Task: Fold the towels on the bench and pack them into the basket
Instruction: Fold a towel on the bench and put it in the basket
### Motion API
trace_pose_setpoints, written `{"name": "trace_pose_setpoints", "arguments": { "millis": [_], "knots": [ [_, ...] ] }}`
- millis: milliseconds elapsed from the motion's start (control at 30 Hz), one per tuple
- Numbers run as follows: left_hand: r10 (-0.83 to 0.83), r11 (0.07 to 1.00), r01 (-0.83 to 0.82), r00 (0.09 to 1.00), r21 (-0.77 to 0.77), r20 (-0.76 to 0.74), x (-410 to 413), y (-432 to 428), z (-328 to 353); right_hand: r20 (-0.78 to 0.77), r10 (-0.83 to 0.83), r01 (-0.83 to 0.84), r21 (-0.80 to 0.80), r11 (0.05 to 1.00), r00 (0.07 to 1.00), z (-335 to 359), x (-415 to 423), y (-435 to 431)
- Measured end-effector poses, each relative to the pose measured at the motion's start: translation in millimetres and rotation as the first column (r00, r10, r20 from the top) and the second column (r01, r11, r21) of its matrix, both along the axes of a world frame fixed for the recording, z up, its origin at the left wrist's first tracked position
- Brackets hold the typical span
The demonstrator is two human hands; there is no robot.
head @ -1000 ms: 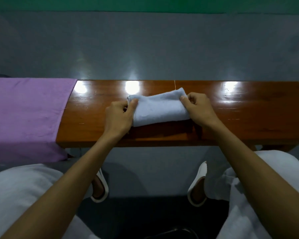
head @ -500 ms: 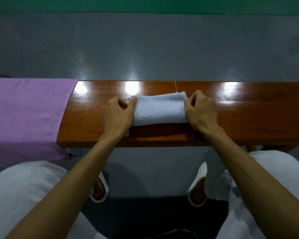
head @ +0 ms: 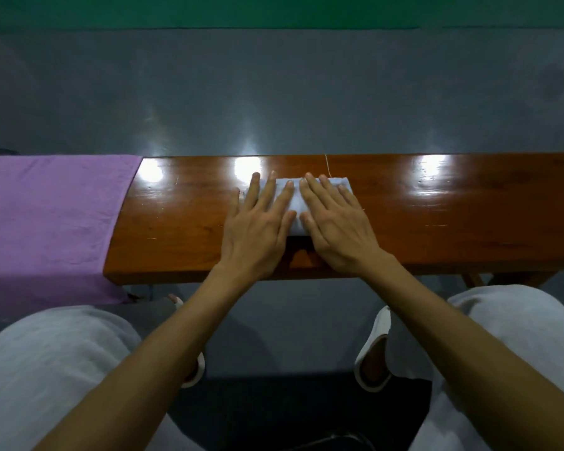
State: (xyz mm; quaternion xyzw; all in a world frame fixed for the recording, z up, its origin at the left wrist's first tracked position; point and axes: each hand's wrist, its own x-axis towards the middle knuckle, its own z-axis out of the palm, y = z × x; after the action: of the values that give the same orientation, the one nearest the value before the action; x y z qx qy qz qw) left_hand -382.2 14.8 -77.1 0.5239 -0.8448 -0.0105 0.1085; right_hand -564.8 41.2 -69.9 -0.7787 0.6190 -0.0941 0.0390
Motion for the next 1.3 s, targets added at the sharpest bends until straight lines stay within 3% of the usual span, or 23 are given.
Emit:
{"name": "trace_pose_setpoints", "arguments": {
  "millis": [333, 567, 767, 900, 1033, 1133, 1300],
  "knots": [
    [0.032, 0.997, -0.029, 0.998, 0.064, -0.046, -3, -21, -2, -0.031, -0.086, 0.087, 0.034, 0.996, 0.996, 2, -2, -13],
    [0.108, 0.988, -0.094, 0.988, 0.121, -0.113, 2, -28, -7, 0.096, -0.246, 0.236, 0.104, 0.966, 0.964, -6, -36, -21],
    [0.201, 0.962, -0.166, 0.968, 0.216, -0.149, 10, -25, -5, 0.092, -0.265, 0.252, 0.132, 0.959, 0.960, -7, -41, -19],
    [0.188, 0.973, -0.133, 0.931, 0.189, -0.312, 17, -14, 4, 0.124, -0.243, 0.232, 0.096, 0.968, 0.962, -2, -43, -14],
    [0.272, 0.954, -0.170, 0.838, 0.248, -0.473, 23, -7, -2, 0.347, -0.192, 0.233, -0.080, 0.969, 0.918, 1, -45, -5],
    [0.274, 0.949, -0.166, 0.856, 0.269, -0.439, 16, -3, 0, 0.418, -0.200, 0.260, -0.091, 0.961, 0.886, 6, -42, 2],
    [0.177, 0.972, -0.125, 0.946, 0.198, -0.271, 8, -3, 1, 0.281, -0.238, 0.254, -0.022, 0.967, 0.930, 10, -43, 0]
  ]
}}
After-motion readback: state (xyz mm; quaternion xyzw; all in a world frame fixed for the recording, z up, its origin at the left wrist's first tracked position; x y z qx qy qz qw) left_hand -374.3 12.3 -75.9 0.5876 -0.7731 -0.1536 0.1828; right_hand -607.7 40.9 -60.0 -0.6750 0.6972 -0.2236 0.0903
